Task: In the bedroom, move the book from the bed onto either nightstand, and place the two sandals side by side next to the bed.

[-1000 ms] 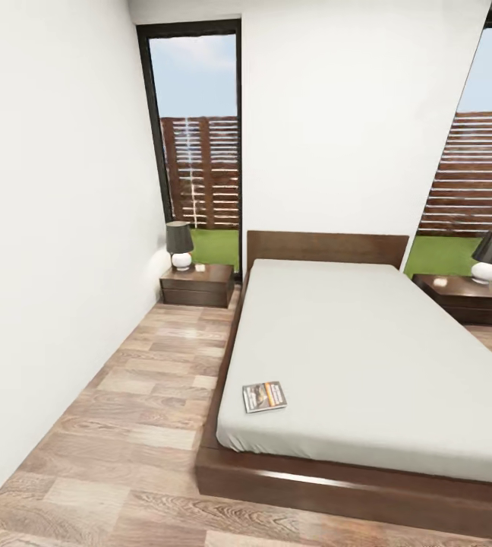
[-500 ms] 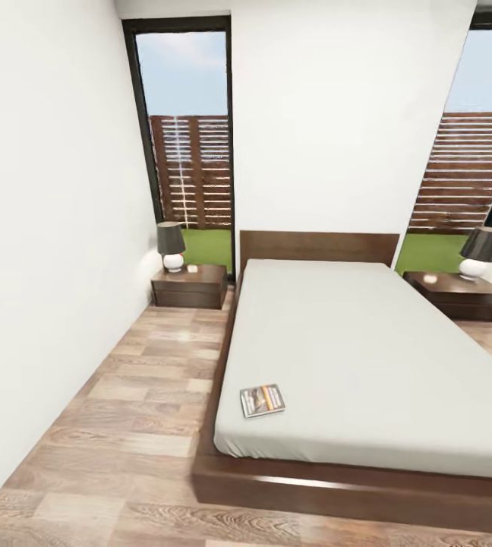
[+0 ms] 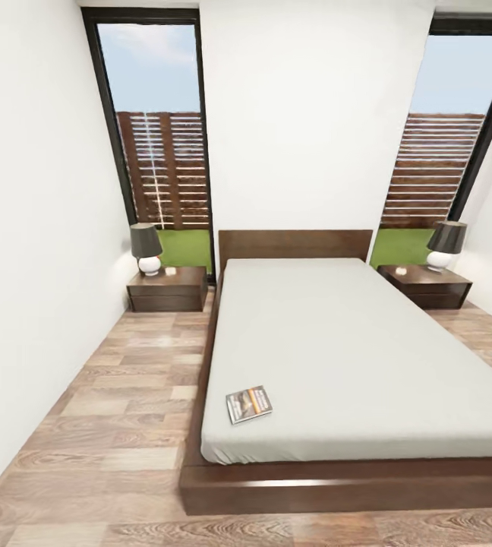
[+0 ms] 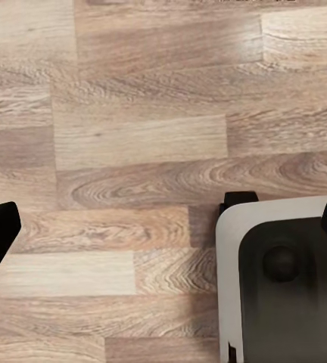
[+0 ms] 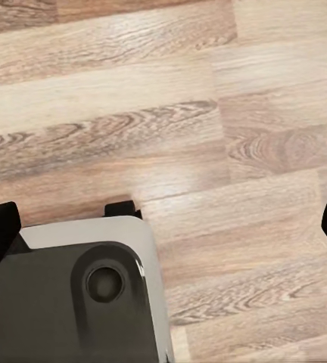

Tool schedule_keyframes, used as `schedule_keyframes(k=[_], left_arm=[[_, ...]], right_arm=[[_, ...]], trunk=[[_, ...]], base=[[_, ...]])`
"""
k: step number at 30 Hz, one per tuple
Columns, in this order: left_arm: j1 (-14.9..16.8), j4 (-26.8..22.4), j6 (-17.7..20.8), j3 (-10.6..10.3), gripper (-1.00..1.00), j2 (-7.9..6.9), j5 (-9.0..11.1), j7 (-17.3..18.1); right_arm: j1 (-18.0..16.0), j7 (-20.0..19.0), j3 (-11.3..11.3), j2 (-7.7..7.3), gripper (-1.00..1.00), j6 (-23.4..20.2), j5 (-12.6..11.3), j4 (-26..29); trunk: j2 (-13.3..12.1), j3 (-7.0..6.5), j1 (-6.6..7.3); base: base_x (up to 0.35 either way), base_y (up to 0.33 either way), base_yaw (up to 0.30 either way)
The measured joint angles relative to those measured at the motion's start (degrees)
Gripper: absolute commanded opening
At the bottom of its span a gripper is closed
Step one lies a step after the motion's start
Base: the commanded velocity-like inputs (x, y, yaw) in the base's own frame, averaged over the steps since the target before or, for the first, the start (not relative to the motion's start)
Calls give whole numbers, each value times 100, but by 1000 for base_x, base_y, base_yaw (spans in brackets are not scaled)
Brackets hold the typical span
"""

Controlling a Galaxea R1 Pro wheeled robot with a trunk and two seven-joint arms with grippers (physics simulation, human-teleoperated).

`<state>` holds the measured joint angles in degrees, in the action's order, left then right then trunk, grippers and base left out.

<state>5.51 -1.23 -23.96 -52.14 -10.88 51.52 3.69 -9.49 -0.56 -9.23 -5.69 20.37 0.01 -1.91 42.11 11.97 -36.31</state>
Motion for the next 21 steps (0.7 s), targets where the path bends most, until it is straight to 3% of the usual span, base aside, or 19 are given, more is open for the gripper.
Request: schedule_keyframes(k=[21], left_arm=[[-1,0,-1,0,100,0,8,-9]], right_arm=[[0,0,2,1,100,1,1,-1]], trunk=[[0,11,0]], base=[[60,52,-148]])
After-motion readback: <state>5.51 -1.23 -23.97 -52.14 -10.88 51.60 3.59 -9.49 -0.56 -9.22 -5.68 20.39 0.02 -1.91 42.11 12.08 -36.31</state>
